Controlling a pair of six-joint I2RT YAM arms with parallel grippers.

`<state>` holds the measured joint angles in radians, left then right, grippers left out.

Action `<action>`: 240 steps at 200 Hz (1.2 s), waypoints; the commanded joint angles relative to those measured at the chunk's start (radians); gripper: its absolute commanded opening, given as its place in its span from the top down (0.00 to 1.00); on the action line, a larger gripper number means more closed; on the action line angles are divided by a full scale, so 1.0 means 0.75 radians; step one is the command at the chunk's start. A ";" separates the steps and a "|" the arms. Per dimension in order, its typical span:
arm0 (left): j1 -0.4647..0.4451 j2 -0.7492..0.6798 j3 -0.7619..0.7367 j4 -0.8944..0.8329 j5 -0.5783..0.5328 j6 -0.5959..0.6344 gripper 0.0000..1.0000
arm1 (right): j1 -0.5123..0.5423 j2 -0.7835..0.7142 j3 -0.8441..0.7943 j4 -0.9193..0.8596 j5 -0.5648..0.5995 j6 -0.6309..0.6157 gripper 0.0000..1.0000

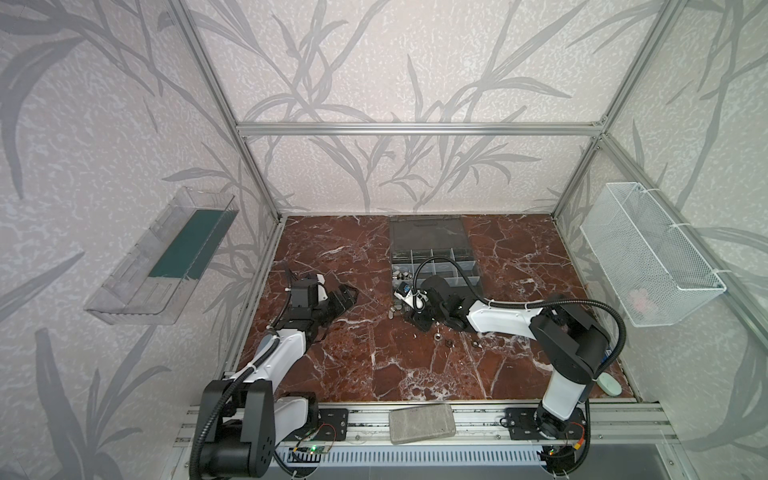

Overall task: Sort the screws and nuts into containers
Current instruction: 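Reach the left gripper toward the wing nuts while the right gripper hovers beside the box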

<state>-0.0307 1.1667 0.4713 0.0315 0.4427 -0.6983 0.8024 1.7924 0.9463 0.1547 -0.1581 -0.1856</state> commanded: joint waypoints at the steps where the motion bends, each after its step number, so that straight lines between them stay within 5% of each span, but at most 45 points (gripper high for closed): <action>1: -0.081 -0.047 0.055 -0.140 -0.104 0.131 0.01 | -0.030 -0.090 -0.033 0.017 -0.031 0.040 0.48; 93: -0.488 0.107 0.143 -0.137 -0.411 0.539 0.00 | -0.152 -0.352 -0.099 -0.178 -0.138 0.114 0.48; 166: -0.616 0.307 0.205 -0.060 -0.442 0.648 0.01 | -0.218 -0.473 -0.166 -0.150 -0.186 0.152 0.48; 240: -0.734 0.527 0.305 -0.074 -0.648 0.712 0.08 | -0.264 -0.531 -0.242 -0.096 -0.219 0.184 0.48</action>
<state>-0.5747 1.5288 0.6659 -0.0227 0.0254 -0.2043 0.6147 1.4353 0.7853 0.0494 -0.2993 -0.0673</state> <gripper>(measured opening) 0.934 0.521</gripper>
